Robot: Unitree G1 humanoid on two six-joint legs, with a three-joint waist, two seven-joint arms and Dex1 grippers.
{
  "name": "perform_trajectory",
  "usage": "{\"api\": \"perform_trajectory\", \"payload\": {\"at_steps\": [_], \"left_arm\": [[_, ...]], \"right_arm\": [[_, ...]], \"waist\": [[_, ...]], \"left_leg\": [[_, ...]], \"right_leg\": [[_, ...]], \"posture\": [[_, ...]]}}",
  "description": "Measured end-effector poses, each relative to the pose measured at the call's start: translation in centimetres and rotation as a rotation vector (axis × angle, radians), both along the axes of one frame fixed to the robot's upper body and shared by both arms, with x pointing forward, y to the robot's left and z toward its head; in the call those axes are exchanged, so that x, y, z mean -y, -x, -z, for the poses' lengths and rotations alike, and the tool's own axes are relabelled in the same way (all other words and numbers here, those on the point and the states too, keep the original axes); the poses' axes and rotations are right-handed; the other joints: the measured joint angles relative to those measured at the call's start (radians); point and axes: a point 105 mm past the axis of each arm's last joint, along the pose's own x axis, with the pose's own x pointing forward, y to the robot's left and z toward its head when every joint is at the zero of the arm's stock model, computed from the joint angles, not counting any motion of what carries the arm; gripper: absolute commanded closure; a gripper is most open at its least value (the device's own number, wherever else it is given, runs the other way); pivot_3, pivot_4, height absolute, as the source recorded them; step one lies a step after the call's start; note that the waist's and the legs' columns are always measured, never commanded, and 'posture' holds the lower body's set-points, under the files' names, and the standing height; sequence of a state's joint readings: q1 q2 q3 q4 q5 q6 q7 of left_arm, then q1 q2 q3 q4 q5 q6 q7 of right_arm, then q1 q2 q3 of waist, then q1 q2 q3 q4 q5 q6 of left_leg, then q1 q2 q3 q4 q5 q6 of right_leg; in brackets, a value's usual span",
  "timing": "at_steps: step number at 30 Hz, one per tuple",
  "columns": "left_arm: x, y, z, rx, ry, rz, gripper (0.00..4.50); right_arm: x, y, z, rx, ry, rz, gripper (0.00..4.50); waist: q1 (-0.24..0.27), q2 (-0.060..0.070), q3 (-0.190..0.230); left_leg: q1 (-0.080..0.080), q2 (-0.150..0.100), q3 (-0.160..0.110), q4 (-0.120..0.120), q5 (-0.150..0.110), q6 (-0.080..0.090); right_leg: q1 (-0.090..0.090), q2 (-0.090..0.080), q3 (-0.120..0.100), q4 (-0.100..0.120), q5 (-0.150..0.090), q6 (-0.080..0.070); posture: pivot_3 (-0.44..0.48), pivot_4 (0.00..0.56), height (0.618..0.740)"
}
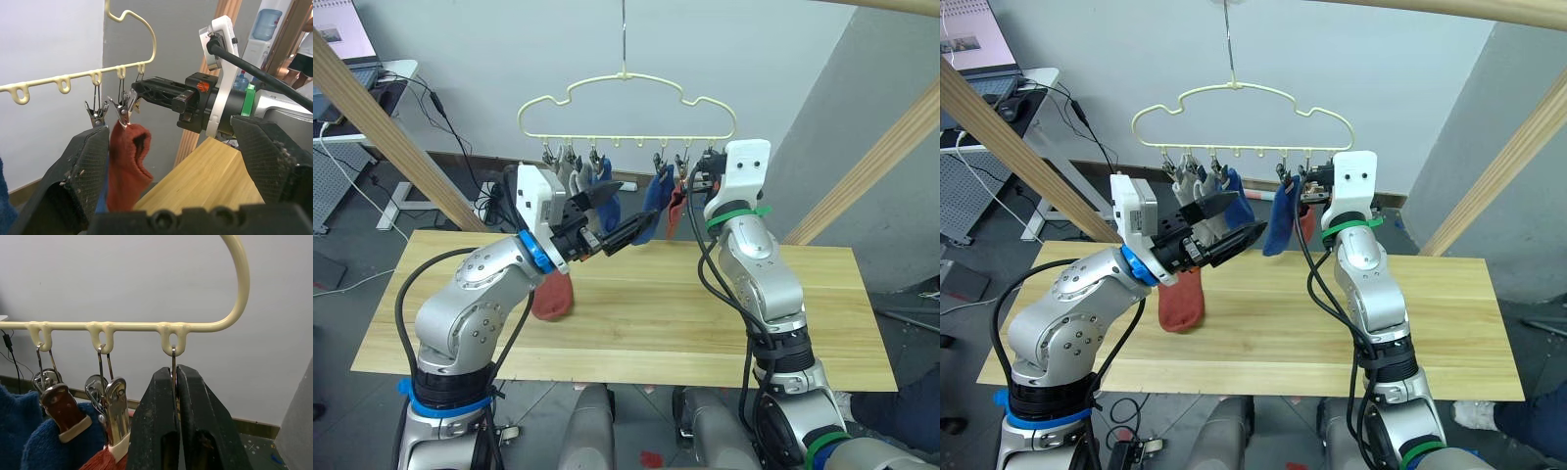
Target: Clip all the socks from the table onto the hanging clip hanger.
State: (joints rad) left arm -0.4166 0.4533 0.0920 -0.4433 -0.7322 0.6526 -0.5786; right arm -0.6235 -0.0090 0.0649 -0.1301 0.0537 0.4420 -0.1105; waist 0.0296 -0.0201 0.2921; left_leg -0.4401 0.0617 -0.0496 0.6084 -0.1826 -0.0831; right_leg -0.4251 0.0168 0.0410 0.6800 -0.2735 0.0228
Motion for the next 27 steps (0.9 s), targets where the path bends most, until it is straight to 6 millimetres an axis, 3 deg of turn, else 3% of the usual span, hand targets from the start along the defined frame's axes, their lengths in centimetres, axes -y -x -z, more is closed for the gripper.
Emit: {"api": "perform_trajectory", "payload": {"at_steps": [7,9,14,16,20,27], "left_arm": [[-0.2,0.0,0.8,-0.023,-0.015,-0.013,0.11],[-1.4,-0.5,2.6,-0.074,-0.061,-0.074,0.11],[-6.5,-2.7,9.9,-0.251,-0.237,-0.322,0.11],[-8.0,-3.4,11.9,-0.282,-0.295,-0.403,0.11],[-10.8,-5.3,14.4,-0.312,-0.370,-0.562,0.11],[-12.7,-7.9,17.5,-0.361,-0.399,-0.720,0.11]], "right_arm": [[0.1,-0.1,0.3,-0.030,0.044,-0.047,4.48],[0.3,-0.1,0.4,-0.074,0.088,-0.112,4.48],[2.6,0.4,-0.2,-0.201,0.150,-0.250,4.48],[3.3,0.5,-0.7,-0.255,0.146,-0.289,4.48],[3.5,1.1,-1.3,-0.368,0.126,-0.391,4.48],[3.8,1.1,-1.4,-0.437,0.077,-0.412,4.48]], "waist": [[0.000,0.000,0.000],[-0.001,0.000,0.000],[0.004,0.000,0.000],[0.009,0.000,0.000],[0.017,0.000,0.000],[0.020,0.000,0.000]], "left_leg": [[0.000,0.000,0.000,0.000,0.000,0.000],[0.001,0.000,0.000,0.000,0.000,0.000],[0.004,0.000,0.000,0.000,0.000,0.000],[0.004,0.000,0.000,0.000,0.000,0.000],[0.003,0.000,0.001,0.000,0.000,0.000],[0.003,-0.001,0.002,0.000,0.000,0.001]], "right_leg": [[0.000,0.000,0.000,0.000,0.000,0.000],[0.001,0.000,0.000,0.000,0.000,0.000],[0.003,0.000,0.000,0.000,0.000,0.000],[0.003,-0.001,0.000,0.000,0.000,0.000],[0.003,0.000,0.000,0.000,0.000,0.000],[0.002,-0.001,0.000,-0.001,0.000,0.000]], "posture": [[0.213,0.279,0.740],[0.208,0.280,0.740],[0.180,0.280,0.740],[0.158,0.277,0.740],[0.153,0.276,0.740],[0.142,0.271,0.740]]}}
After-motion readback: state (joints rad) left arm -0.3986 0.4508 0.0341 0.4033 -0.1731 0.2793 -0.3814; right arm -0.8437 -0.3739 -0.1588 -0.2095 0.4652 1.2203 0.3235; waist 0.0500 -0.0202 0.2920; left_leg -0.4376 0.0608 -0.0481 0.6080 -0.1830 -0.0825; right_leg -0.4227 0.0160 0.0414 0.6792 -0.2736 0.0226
